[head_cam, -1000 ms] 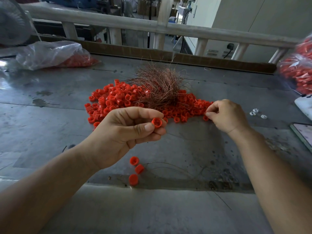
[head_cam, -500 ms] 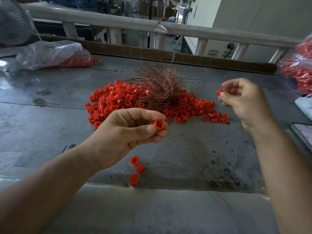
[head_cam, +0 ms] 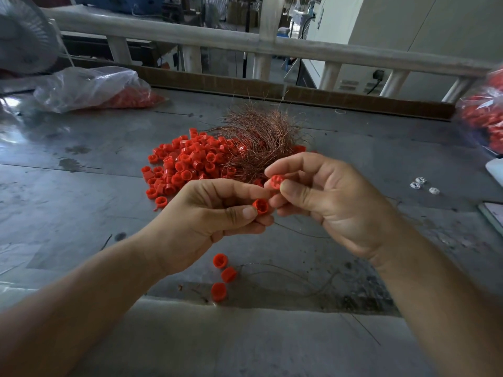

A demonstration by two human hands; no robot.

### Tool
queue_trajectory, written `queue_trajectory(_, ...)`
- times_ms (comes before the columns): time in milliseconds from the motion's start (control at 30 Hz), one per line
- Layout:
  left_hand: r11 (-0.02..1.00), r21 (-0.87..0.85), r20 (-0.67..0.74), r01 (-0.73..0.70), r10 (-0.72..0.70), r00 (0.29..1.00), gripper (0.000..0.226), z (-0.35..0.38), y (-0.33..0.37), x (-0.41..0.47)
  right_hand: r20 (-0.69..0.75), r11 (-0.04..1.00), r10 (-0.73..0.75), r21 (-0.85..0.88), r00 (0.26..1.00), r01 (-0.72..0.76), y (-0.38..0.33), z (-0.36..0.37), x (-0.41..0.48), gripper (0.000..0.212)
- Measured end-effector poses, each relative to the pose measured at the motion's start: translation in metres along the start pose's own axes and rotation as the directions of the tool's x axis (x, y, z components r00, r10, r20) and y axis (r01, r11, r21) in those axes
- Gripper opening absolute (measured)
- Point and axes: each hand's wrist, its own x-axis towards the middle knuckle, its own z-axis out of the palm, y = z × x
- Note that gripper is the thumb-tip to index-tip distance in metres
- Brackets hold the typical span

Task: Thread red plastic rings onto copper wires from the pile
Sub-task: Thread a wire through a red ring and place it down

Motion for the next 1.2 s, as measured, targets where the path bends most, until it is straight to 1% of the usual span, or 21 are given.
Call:
queue_trajectory(67, 1.000, 0.009, 0.008, -0.006, 0.006, 1.000, 0.026, 0.000, 0.000, 0.000, -0.015, 0.999, 0.013, 0.036, 1.000, -0.013, 0.003, -0.001, 0.001, 0.020)
queue_trajectory(133, 1.000, 0.016, 0.012, -0.015, 0.015, 1.000, 0.025, 0.000, 0.000, 0.000, -0.030, 0.999, 0.006, 0.035, 1.000, -0.005, 0.004, -0.002, 0.002, 0.021)
queue_trajectory(300, 0.999, 0.044, -0.020, -0.029, 0.030, 0.999, 0.025, -0.001, 0.001, 0.000, -0.059, 0.999, -0.023, -0.044, 0.998, 0.021, 0.004, 0.001, 0.002, 0.020)
queue_trajectory(500, 0.999, 0.043, -0.010, -0.031, 0.031, 0.999, 0.024, -0.001, 0.002, 0.000, -0.098, 0.996, -0.051, -0.080, 0.994, 0.043, 0.003, 0.001, 0.001, 0.021)
queue_trajectory(633, 1.000, 0.014, -0.042, -0.021, 0.022, 0.999, 0.020, -0.002, 0.001, 0.001, -0.107, 0.994, -0.071, -0.093, 0.992, 0.061, 0.002, 0.002, 0.000, 0.021)
queue_trajectory(733, 0.999, 0.024, -0.054, -0.025, 0.027, 0.998, 0.020, -0.001, 0.001, 0.001, -0.121, 0.990, -0.090, -0.116, 0.989, 0.076, 0.003, 0.005, 0.000, 0.023)
queue_trajectory(833, 0.999, 0.028, -0.081, -0.032, 0.034, 0.996, 0.016, 0.000, 0.001, 0.001, -0.128, 0.976, -0.137, -0.189, 0.982, 0.112, 0.003, 0.007, 0.000, 0.021)
queue_trajectory(933, 0.999, 0.021, -0.112, -0.037, 0.039, 0.993, 0.021, 0.001, 0.001, 0.001, -0.125, 0.954, -0.188, -0.261, 0.974, 0.150, 0.004, 0.010, -0.001, 0.021)
queue_trajectory(1033, 0.999, 0.023, -0.131, -0.041, 0.044, 0.990, 0.020, 0.002, 0.001, 0.002, -0.115, 0.927, -0.227, -0.330, 0.967, 0.178, 0.006, 0.014, -0.001, 0.021)
queue_trajectory(1100, 0.999, 0.027, -0.143, -0.039, 0.042, 0.989, 0.020, 0.002, 0.001, 0.002, -0.112, 0.898, -0.254, -0.396, 0.961, 0.192, 0.008, 0.016, -0.002, 0.021)
queue_trajectory(1200, 0.997, 0.072, -0.145, -0.042, 0.052, 0.988, 0.021, 0.002, 0.000, 0.001, -0.117, 0.840, -0.293, -0.505, 0.949, 0.197, 0.009, 0.017, -0.003, 0.027)
